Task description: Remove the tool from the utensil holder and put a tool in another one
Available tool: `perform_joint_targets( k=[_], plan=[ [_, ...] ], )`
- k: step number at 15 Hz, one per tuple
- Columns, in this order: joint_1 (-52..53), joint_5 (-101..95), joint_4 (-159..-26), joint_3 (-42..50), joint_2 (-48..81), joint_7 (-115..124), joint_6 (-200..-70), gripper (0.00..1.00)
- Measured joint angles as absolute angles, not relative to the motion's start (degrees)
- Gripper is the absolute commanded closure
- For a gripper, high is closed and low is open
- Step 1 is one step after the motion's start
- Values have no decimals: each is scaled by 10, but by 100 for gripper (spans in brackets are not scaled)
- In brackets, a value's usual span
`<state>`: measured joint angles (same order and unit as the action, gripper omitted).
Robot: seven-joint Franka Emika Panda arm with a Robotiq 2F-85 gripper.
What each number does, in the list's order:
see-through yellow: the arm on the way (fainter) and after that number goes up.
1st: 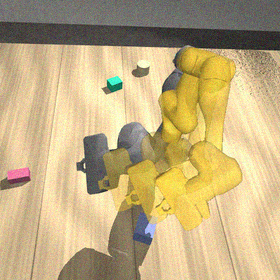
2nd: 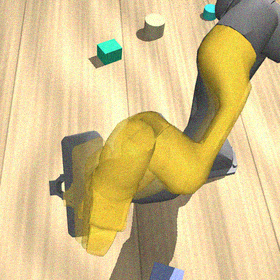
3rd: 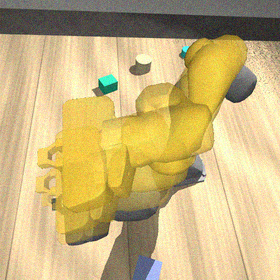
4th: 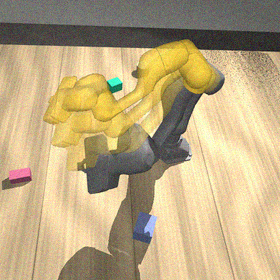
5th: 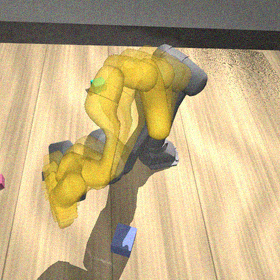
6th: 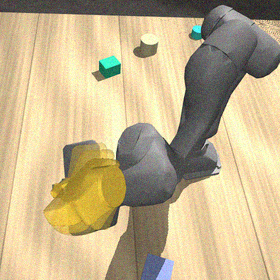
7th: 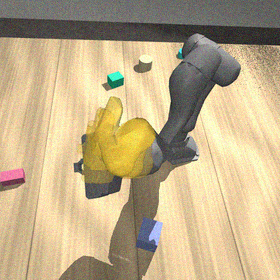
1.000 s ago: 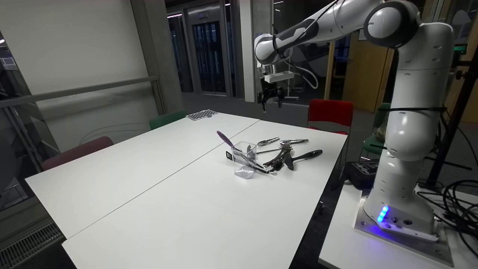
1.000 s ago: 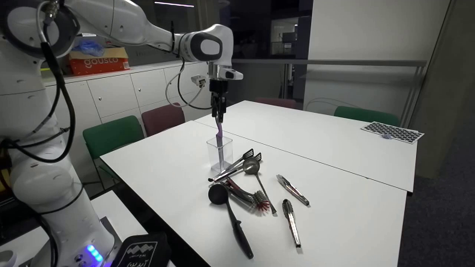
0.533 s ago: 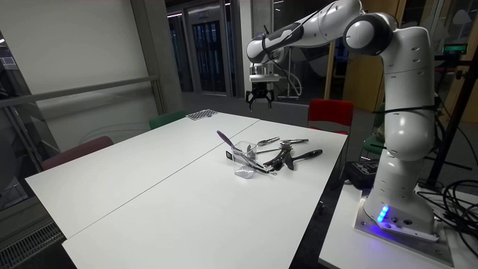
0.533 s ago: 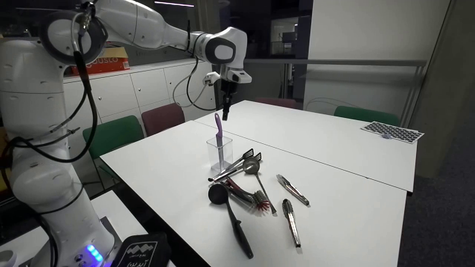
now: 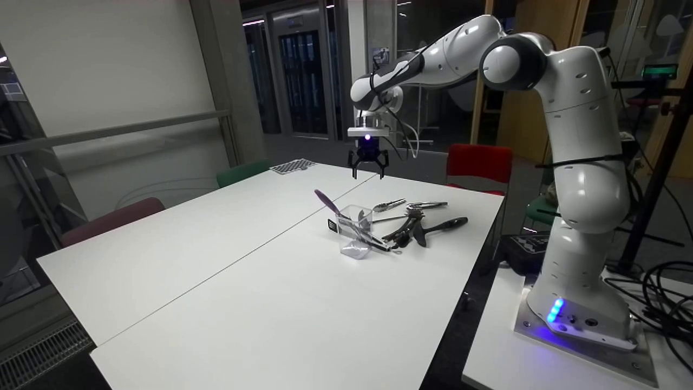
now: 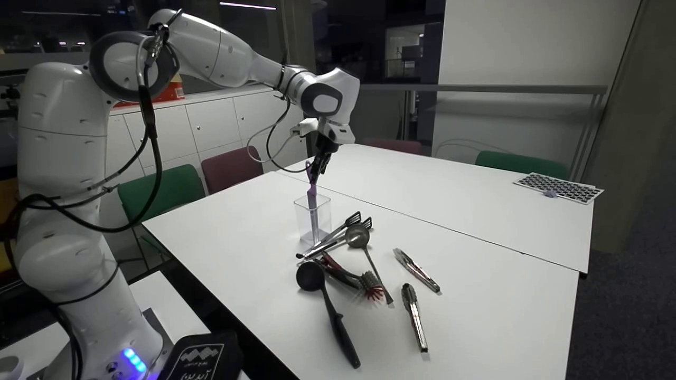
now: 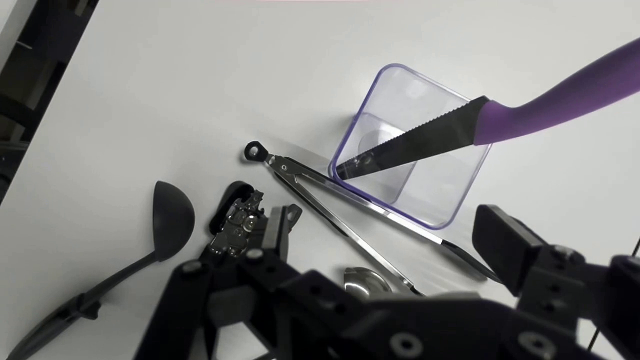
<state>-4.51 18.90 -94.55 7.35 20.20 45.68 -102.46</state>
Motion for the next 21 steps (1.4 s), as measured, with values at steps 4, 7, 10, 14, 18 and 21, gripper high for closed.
perform_joint_targets(
  k=[4, 7, 10, 14, 18, 21],
  plan=[
    [-45, 189, -943, 74, 201, 457, -1025, 0],
    [-45, 189, -943, 74, 201, 457, -1025, 0],
    [-54, 190, -947, 79, 204, 446, -1022, 0],
    [-100, 183, -970, 114, 205, 377, -1016, 0],
    [-151, 185, -999, 148, 206, 313, -1015, 0],
    [-165, 193, -1019, 152, 209, 306, -1016, 0]
  ],
)
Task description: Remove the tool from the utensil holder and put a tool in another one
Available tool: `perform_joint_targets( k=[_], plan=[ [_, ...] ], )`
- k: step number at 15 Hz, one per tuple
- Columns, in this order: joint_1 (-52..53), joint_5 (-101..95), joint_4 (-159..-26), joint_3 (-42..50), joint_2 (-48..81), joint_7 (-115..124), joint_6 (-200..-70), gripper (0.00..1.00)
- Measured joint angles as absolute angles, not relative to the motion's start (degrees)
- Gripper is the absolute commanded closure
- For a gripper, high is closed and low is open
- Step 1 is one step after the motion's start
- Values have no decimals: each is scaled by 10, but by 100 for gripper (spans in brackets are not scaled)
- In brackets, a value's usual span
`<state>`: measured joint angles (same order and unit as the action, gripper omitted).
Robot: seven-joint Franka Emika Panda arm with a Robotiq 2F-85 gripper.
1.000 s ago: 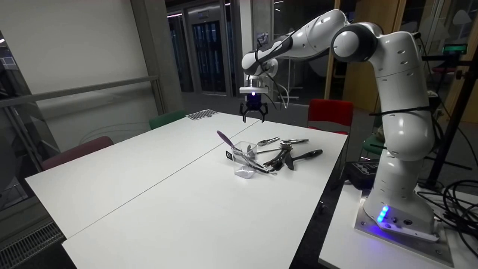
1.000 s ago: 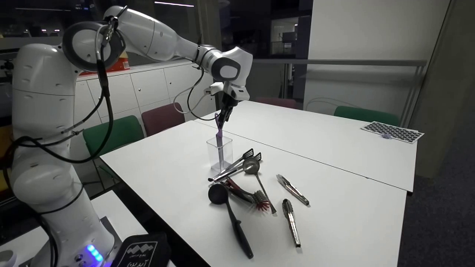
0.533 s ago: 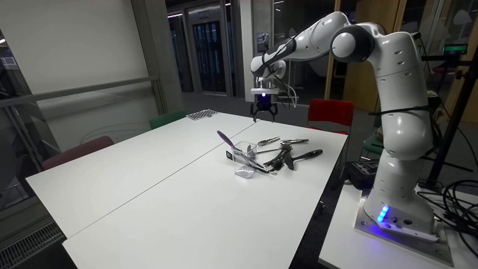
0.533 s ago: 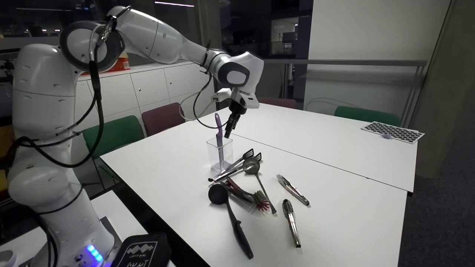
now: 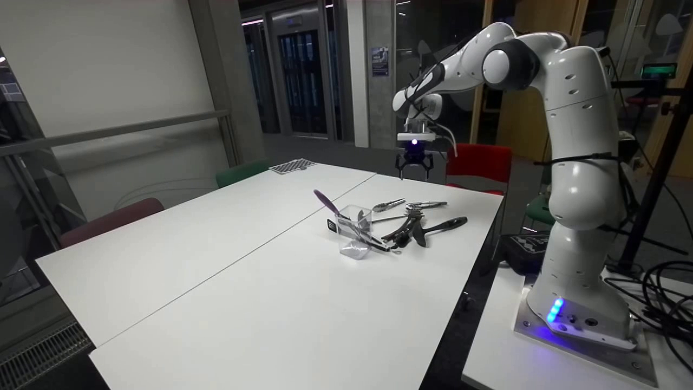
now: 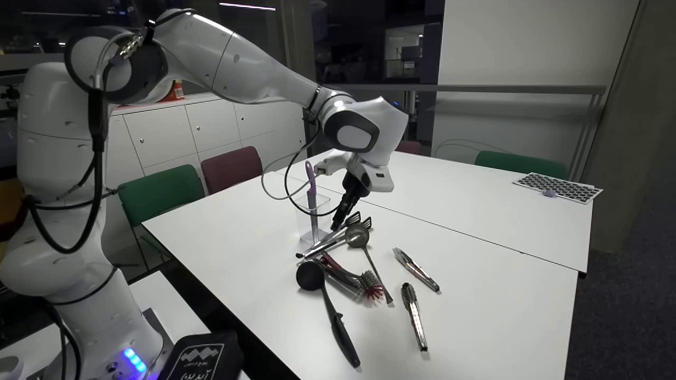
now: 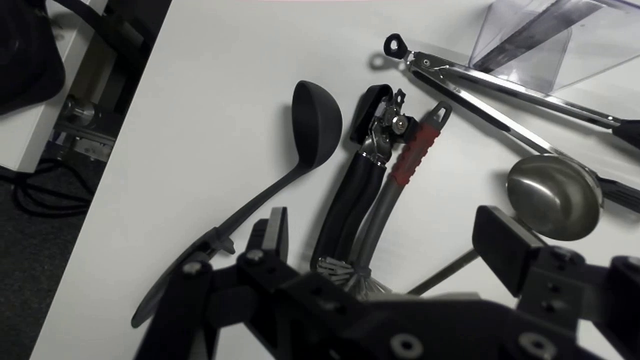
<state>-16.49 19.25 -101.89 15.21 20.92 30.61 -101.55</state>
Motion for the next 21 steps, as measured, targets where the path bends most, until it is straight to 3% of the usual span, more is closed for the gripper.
perform_joint_targets(
  k=[8, 21],
  plan=[
    [-163, 336, -1039, 142, 265, 394, -1016, 0],
    [-174, 340, -1036, 154, 311, 396, -1019, 0]
  ],
)
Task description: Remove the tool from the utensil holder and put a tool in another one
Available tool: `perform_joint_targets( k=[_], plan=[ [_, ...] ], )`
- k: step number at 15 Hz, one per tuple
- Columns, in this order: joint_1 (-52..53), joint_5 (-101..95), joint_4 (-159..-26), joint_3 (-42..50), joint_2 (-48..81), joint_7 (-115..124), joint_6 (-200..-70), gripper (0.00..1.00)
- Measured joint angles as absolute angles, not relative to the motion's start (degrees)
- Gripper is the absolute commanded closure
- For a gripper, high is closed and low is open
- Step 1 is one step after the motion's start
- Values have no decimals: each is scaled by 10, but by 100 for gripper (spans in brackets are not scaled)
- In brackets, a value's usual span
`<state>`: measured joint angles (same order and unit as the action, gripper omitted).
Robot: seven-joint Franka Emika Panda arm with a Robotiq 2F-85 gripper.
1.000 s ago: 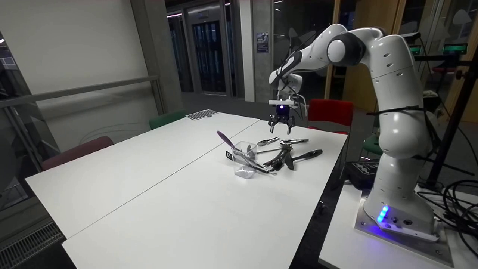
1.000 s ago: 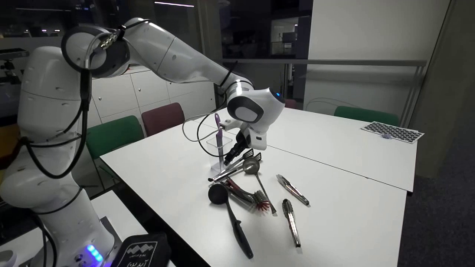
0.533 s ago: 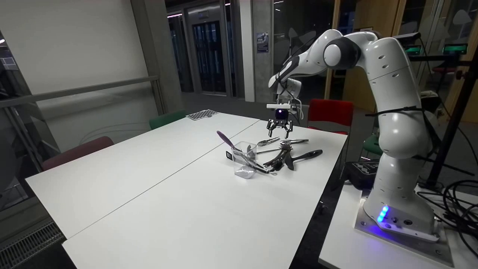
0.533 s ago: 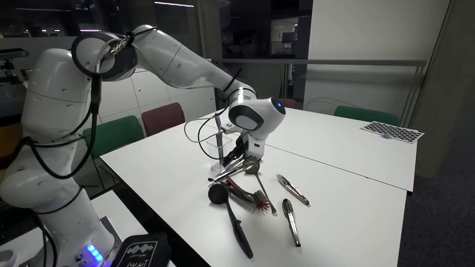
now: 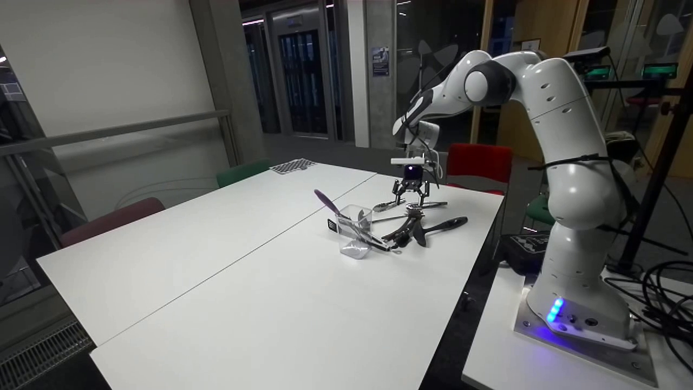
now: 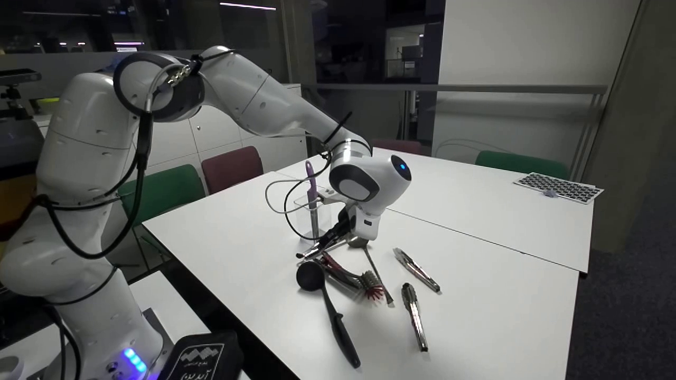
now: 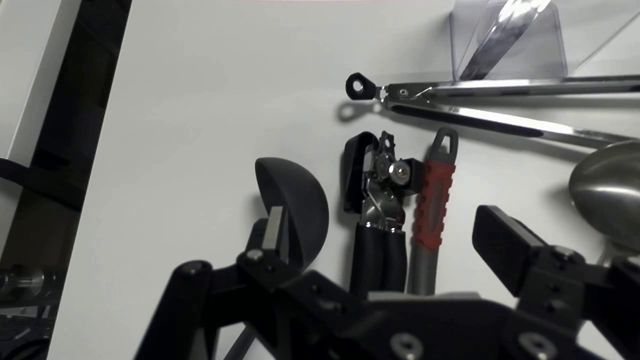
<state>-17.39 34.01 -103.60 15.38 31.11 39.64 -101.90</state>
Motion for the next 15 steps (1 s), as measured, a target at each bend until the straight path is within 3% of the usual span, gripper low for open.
perform_joint_targets(
  k=[15],
  plan=[
    [-224, 352, -1053, 182, 355, 398, -1063, 0]
  ],
)
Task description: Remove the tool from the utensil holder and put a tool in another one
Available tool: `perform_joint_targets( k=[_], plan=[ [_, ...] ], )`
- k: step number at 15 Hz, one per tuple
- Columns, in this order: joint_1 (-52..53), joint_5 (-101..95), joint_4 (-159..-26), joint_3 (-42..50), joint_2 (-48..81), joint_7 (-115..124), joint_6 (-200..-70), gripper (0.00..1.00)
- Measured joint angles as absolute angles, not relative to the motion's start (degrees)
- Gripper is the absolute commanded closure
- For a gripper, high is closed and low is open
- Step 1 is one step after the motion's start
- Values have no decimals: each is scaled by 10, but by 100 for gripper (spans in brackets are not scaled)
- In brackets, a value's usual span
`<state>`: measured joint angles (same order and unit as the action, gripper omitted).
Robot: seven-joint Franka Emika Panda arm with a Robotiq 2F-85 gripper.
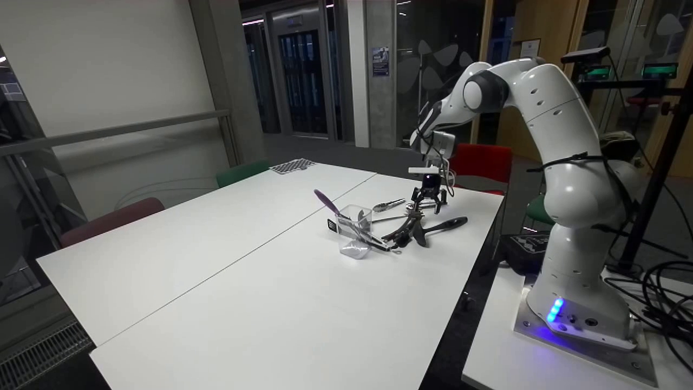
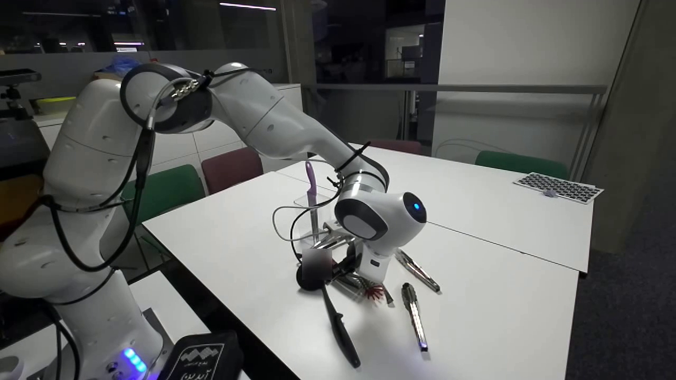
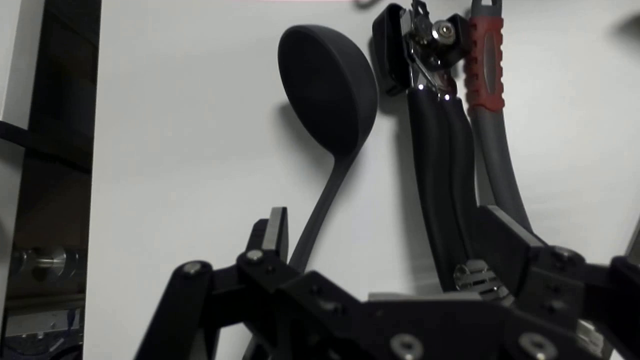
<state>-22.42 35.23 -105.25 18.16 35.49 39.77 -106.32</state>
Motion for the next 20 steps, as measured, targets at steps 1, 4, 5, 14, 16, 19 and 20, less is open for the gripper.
perform_joint_targets(
  k=[1, 4, 5, 14, 16, 19, 20],
  plan=[
    [-224, 352, -1057, 183, 355, 399, -1078, 0],
    [-224, 352, -1071, 186, 355, 404, -1113, 0],
    [-224, 352, -1075, 186, 355, 405, -1119, 0],
    [-223, 345, -1106, 197, 354, 415, -1137, 0],
    [-222, 345, -1111, 198, 354, 419, -1137, 0],
    [-219, 345, -1113, 198, 354, 425, -1137, 0],
    [-217, 345, -1113, 198, 354, 426, -1137, 0]
  ],
)
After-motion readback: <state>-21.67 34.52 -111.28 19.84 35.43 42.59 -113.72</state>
